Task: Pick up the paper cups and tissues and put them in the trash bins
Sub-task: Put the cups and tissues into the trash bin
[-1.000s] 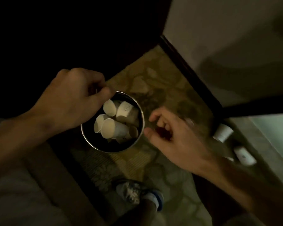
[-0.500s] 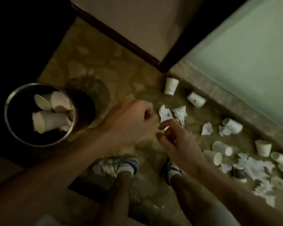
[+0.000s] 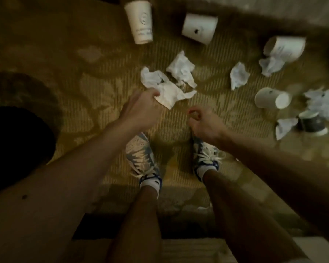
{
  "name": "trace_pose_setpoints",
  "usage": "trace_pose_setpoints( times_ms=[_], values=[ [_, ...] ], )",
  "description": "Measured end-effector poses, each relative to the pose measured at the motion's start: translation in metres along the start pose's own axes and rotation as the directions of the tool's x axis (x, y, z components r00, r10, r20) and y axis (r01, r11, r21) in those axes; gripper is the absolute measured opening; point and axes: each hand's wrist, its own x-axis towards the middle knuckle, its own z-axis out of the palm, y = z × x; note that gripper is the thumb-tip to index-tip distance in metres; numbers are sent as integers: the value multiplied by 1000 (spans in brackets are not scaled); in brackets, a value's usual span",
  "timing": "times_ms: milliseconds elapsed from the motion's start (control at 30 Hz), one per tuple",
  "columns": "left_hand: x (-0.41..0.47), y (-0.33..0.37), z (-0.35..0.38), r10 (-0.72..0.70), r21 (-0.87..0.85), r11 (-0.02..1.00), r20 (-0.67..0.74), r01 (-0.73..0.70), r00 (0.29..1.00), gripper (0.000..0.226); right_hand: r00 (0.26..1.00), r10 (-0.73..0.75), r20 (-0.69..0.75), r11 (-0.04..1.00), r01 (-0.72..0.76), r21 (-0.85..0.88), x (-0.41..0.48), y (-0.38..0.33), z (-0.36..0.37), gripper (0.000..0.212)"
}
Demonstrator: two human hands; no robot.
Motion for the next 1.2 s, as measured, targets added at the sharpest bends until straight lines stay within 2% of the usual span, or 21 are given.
trace_pose_setpoints(
  times_ms=[67,167,300,433,533,600,667,733,833,900,967,1033,1100,1200],
  values=[
    [30,-4,9,-13,50,999,0,13,1000,48,999,51,16,992,-52,112,28,9,11,40],
    [70,-9,18,-32,121,992,-9,33,999,61,1000,28,11,947,-30,319,66,16,26,47],
    [110,-15,29,-63,200,978,25,57,998,69,997,75,-5,880,-64,470,98,23,37,59],
    [118,-23,43,-24,189,981,-122,47,992,47,994,97,-39,833,-60,551,109,36,41,60],
    [106,-22,53,-28,92,995,-54,33,998,28,994,105,-18,806,-75,587,102,42,37,49],
    [95,-12,61,-26,13,1000,-10,26,1000,14,991,134,21,701,-110,705,93,41,36,39],
    [81,5,66,-6,-68,998,12,7,1000,14,985,135,110,508,-164,846,78,35,34,35],
    [66,21,68,15,-147,989,56,-7,998,20,983,102,156,376,-183,908,65,33,29,46],
    [49,42,61,36,-131,991,118,-21,992,31,984,86,159,277,-176,945,52,31,15,60],
    [44,53,56,62,-100,994,225,-40,972,44,983,95,159,305,-181,935,48,24,6,60],
    [45,61,52,98,-55,995,292,-85,951,60,985,138,106,356,-149,923,52,15,1,52],
    [54,61,46,243,45,966,200,-256,949,63,988,151,22,397,-81,914,64,11,-2,47],
    [67,56,37,416,126,900,30,-416,909,52,989,144,-35,464,-36,885,75,12,-5,47],
    [96,49,22,443,224,885,-135,-408,886,35,986,161,-51,457,-29,889,87,20,-8,42]
  ],
)
